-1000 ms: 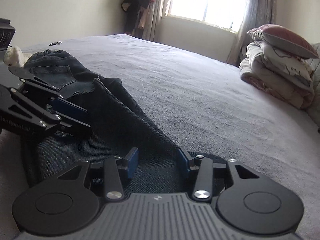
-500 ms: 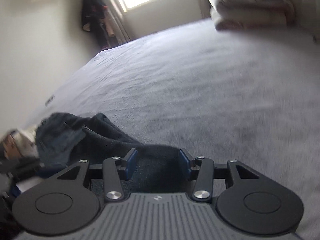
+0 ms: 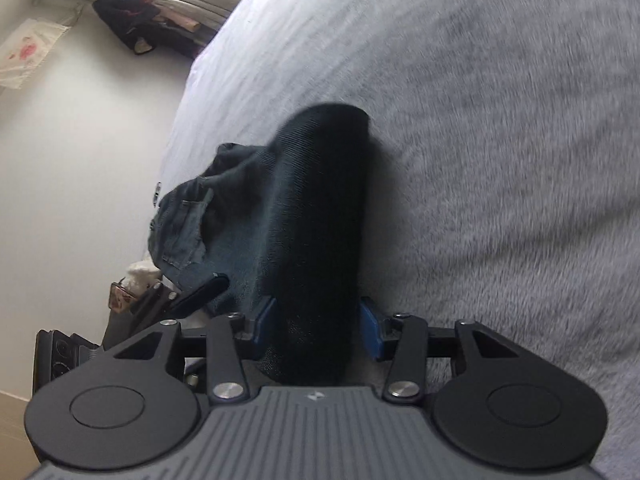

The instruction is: Fold clothes

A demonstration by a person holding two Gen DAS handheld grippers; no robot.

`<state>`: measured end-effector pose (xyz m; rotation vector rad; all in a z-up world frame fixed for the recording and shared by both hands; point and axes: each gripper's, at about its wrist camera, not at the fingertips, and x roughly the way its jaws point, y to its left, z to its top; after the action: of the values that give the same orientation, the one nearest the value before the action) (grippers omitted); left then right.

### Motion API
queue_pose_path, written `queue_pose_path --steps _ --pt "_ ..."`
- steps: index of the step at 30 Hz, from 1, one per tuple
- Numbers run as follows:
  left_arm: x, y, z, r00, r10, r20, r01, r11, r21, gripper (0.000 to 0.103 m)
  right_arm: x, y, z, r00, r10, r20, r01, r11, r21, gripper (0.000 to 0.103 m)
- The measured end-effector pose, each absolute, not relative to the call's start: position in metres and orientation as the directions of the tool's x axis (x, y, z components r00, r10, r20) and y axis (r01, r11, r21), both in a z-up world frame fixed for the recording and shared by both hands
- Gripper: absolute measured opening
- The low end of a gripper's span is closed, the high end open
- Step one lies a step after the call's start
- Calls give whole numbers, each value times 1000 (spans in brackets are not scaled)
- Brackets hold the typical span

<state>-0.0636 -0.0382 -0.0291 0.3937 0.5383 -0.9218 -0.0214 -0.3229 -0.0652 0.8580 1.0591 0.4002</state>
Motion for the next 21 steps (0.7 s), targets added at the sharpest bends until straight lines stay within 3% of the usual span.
queue_pose_path --steps 5,11,21 --pt "-61 -39 -34 471 -623 -624 822 568 53 54 -19 -303 -65 443 671 -595 104 620 777 50" --pt "-90 -33 -18 493 -661 -566 837 537 102 58 -18 -302 -52 451 718 -530 132 533 836 51" --pt "-127 -70 -41 697 -551 -460 717 552 425 60 -7 -291 -22 481 778 -405 89 416 905 50"
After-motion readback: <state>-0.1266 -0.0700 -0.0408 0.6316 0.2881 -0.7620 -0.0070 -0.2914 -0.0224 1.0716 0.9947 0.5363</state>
